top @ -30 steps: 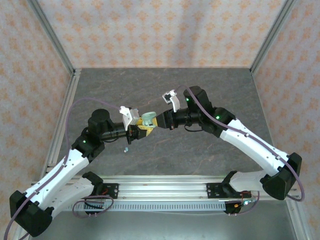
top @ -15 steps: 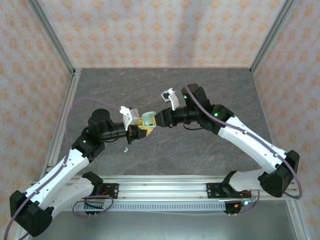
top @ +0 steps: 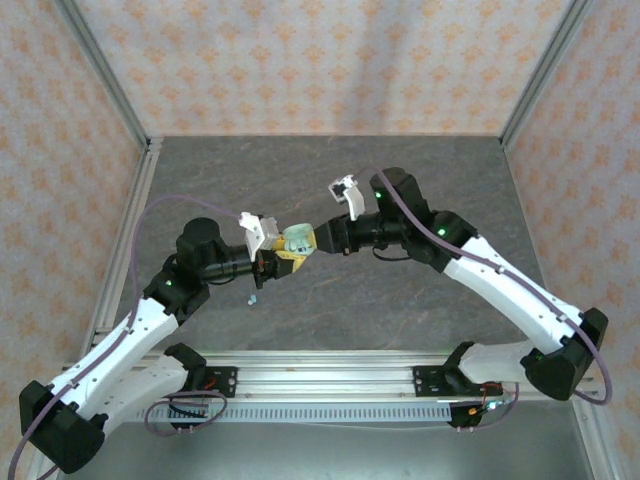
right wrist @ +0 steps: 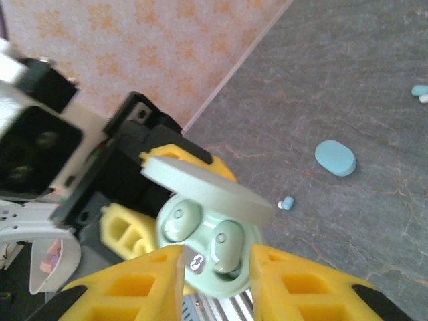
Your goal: Insert the wireless bluetooth earbuds into the charging case
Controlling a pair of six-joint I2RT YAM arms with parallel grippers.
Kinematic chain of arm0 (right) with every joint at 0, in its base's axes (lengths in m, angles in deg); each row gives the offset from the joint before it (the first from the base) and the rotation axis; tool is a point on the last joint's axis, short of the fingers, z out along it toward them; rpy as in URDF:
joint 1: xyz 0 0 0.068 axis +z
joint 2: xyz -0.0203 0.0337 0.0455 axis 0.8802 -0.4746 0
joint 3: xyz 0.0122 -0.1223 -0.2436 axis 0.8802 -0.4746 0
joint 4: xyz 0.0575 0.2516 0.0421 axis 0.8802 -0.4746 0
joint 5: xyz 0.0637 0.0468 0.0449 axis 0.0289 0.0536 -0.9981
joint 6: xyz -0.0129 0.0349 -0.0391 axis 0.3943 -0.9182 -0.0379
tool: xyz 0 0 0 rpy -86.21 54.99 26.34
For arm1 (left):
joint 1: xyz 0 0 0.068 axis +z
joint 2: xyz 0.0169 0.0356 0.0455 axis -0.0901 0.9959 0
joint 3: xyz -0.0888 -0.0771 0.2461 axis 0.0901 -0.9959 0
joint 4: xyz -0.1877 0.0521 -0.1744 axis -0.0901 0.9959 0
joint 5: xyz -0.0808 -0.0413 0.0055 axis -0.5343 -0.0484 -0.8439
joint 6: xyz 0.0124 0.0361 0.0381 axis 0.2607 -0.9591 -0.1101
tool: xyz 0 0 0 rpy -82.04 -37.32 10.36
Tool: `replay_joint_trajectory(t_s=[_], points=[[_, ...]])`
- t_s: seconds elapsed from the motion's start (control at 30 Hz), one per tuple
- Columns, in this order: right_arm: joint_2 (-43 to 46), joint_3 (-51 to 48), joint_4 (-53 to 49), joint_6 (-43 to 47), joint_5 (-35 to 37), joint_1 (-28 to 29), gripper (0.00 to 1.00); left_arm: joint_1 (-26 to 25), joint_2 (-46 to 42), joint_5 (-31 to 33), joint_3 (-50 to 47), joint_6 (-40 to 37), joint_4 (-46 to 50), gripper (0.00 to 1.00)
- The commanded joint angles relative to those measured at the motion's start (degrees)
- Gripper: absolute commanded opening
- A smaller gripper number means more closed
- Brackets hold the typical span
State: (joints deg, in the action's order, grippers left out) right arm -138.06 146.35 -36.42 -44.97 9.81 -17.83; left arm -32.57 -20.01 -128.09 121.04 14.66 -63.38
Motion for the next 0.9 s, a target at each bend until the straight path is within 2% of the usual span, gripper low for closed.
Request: replay_joint_trajectory(t_s=[0.0,0.2,0.37,0.47,0.67,0.87], points=[[2.64,0.1,-0.41,1.18,1.43,0.11,0.31,-0.41,-0.28,-0.08,1.91,0.32,-2.86,0.09],[6.69,-0.23,-2.59,1.52,4.85,0.11,0.31,-0.48,-0.18,-0.51,2.51,1.04,-3.93,0.09],[8.18,0.6,-7.06,0.77,16.03,-0.92,0.3,-0.56,0.06,-0.69,2.64,1.29,-5.35,0.09],[7.43,-0.52,-11.56,-1.58,20.98,-5.12,0.31,-0.85,0.9,-0.82,2.45,2.21,-7.89,0.09],[7.0,-7.26,-10.87,-10.73,19.68,-14.44,0.32,-2.62,4.91,-1.48,4.2,2.53,-10.71,0.09],[8.25,-9.88,-7.74,-14.48,17.44,-18.21,0.33,-5.27,10.65,-1.82,6.54,2.52,-13.52,0.09]])
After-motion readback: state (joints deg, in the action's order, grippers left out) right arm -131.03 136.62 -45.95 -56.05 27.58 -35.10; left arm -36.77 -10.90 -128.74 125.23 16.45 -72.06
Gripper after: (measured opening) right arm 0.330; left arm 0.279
